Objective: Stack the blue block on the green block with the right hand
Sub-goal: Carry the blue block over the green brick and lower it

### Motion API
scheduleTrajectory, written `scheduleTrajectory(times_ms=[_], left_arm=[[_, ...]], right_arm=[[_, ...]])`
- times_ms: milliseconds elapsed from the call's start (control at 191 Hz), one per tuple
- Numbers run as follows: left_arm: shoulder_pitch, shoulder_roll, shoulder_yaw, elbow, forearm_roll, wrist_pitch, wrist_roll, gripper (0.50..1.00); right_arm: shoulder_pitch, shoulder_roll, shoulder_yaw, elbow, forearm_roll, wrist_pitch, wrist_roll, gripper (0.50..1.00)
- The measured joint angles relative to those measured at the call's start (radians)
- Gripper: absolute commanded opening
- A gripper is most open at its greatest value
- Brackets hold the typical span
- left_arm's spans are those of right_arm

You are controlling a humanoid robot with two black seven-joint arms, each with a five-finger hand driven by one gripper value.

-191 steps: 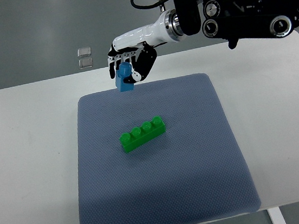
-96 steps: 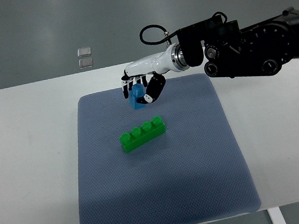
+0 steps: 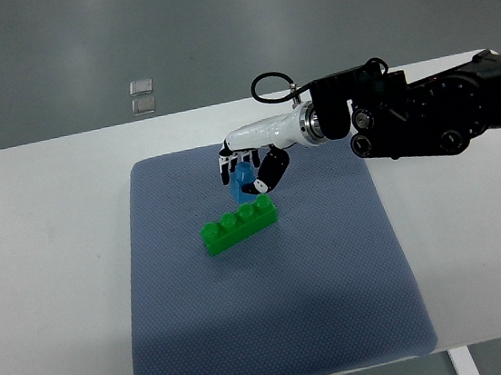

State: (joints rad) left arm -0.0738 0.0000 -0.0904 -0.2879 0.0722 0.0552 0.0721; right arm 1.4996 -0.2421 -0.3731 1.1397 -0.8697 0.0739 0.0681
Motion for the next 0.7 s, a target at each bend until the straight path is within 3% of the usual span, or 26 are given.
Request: scheduleTrajectory(times_ms=[701], left_arm=[[0.000, 0.000, 0.000, 0.002, 0.000, 0.000, 0.000, 1.000]], right_arm=[[-0.058, 0.015, 0.010, -0.006, -0.021, -0.042, 0.038, 0.594]])
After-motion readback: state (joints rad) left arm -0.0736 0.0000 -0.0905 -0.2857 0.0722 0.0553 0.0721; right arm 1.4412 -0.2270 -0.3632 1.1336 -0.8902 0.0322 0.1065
